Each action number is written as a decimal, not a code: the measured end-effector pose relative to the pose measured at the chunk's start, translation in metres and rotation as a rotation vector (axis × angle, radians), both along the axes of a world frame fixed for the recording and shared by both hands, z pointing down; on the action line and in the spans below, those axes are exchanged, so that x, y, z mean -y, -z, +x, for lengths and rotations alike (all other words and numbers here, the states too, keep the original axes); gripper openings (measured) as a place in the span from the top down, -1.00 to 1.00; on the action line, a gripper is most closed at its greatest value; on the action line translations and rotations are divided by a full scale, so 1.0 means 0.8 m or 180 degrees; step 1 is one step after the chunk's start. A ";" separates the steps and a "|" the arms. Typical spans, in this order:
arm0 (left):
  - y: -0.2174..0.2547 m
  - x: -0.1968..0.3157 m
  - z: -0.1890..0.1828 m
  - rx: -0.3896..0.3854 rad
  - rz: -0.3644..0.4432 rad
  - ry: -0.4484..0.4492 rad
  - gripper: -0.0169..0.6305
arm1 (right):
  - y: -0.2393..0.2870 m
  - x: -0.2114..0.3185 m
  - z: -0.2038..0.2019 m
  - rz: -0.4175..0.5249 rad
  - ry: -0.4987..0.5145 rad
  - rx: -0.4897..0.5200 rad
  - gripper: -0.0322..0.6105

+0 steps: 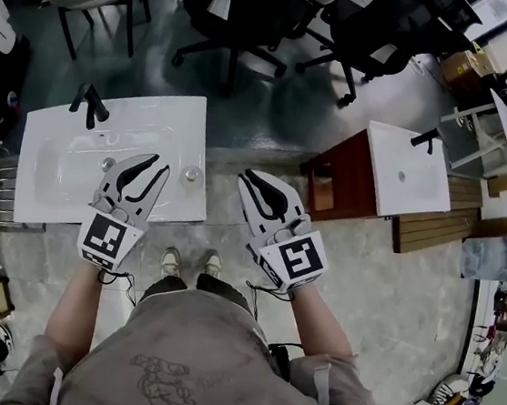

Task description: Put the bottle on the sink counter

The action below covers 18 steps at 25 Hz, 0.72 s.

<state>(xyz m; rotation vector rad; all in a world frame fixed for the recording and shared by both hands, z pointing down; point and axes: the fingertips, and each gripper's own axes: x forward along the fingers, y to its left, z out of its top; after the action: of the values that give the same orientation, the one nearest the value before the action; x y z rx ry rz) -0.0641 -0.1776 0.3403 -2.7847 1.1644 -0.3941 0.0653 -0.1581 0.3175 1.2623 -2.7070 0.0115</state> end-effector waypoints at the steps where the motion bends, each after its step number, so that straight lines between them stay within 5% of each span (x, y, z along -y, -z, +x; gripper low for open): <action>1: 0.009 -0.002 0.001 0.0013 0.0075 0.0016 0.67 | 0.012 -0.002 0.000 0.0062 -0.0013 0.0031 0.73; 18: 0.146 -0.039 -0.031 -0.0548 0.0430 0.0386 0.83 | 0.156 -0.054 -0.010 0.0551 -0.0175 0.0350 0.79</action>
<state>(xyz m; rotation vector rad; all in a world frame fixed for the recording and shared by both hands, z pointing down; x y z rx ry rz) -0.0891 -0.1466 0.2237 -2.6830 1.3461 -0.0813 0.0576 -0.1148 0.1923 1.4227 -2.8173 -0.1550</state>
